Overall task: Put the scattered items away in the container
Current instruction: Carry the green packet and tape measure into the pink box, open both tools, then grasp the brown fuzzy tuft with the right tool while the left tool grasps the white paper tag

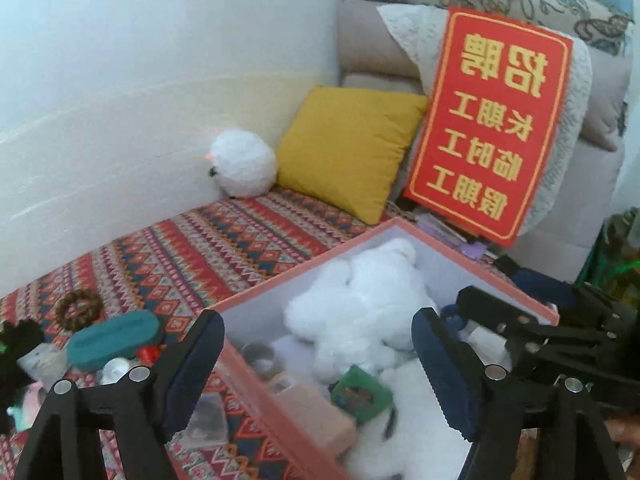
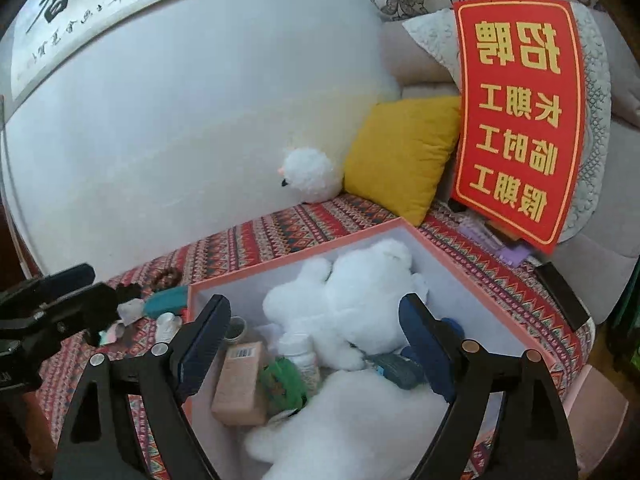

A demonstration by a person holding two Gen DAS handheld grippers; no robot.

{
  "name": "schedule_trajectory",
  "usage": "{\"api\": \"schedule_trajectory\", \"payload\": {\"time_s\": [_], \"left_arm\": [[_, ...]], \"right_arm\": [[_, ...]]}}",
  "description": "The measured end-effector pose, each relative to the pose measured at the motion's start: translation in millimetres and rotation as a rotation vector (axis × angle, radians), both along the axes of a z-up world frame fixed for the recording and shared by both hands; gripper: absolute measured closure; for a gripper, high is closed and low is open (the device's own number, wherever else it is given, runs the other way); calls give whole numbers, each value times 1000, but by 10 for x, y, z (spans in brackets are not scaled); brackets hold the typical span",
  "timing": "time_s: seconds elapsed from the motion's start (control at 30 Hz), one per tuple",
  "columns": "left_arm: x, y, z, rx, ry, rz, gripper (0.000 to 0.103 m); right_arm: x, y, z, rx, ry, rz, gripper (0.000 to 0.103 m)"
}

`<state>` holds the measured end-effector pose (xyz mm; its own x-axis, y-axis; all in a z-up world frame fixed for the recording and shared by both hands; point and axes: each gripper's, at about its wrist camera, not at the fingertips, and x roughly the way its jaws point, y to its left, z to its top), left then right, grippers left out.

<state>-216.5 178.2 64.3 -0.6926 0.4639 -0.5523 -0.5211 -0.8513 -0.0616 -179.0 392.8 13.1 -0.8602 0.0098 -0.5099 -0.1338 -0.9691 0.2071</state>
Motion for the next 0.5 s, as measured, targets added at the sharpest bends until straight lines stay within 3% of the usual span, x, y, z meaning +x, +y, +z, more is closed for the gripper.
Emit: {"api": "schedule_trajectory", "payload": {"time_s": [0.33,0.5], "left_arm": [[297,-548,7,-10,27,104,18],[629,-1334,-126,-25,17,245,13]], "right_arm": [[37,-473,91,33,6,68,14],[105,-1068,74,53,-7,187,13]]}}
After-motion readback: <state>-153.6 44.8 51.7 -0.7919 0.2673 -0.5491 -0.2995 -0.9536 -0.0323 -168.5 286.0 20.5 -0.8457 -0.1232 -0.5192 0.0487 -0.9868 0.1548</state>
